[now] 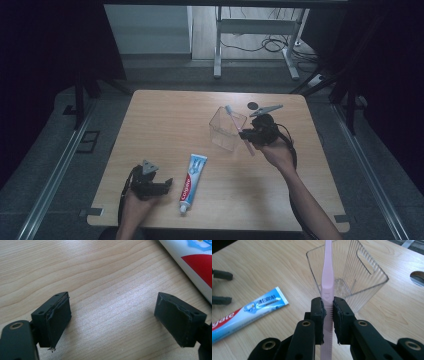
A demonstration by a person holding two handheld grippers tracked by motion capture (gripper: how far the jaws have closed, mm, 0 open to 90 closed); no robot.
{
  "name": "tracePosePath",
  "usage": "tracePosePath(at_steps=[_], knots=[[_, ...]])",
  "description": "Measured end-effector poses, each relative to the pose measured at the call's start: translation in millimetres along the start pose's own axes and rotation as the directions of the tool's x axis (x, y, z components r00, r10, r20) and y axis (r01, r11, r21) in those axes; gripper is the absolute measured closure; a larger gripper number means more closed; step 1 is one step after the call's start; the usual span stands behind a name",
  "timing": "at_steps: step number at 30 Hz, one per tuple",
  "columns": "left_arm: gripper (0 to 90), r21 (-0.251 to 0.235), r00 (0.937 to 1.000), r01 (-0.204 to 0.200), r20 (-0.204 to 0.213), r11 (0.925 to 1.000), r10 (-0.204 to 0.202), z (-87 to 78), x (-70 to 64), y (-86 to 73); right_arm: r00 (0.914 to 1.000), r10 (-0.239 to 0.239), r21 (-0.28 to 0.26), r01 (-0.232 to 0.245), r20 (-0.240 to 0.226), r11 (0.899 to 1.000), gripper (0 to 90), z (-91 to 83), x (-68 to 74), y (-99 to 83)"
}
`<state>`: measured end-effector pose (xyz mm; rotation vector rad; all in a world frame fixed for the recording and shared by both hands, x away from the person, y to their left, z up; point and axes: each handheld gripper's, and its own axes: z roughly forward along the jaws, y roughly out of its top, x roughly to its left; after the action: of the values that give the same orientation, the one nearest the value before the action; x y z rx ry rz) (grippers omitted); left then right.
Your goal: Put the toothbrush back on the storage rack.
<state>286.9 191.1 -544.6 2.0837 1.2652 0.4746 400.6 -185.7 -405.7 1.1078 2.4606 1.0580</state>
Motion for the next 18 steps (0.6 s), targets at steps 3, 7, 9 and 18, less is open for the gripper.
tracePosePath(at_steps=[3,7,9,18], knots=[[13.7,0.000,1.0000,0.000,0.001,1.0000,0.000,0.0,0.0,0.0,1.0000,0.002,-0.007,-0.002,-0.005,1.000,78.1,2.9,1.4,3.9],[13.7,0.000,1.0000,0.000,0.002,1.0000,0.000,0.0,0.0,0.0,1.0000,0.003,-0.018,-0.004,-0.006,1.000,78.1,6.7,2.9,8.3],[13.7,0.000,1.0000,0.000,0.001,1.0000,0.000,0.0,0.0,0.0,0.9999,0.007,-0.026,-0.007,-0.010,1.000,78.1,8.4,3.3,10.9],[13.7,0.000,1.0000,0.000,0.001,1.0000,0.000,0.0,0.0,0.0,0.9992,0.021,-0.045,-0.022,-0.033,0.999,78.1,16.0,6.6,22.1]])
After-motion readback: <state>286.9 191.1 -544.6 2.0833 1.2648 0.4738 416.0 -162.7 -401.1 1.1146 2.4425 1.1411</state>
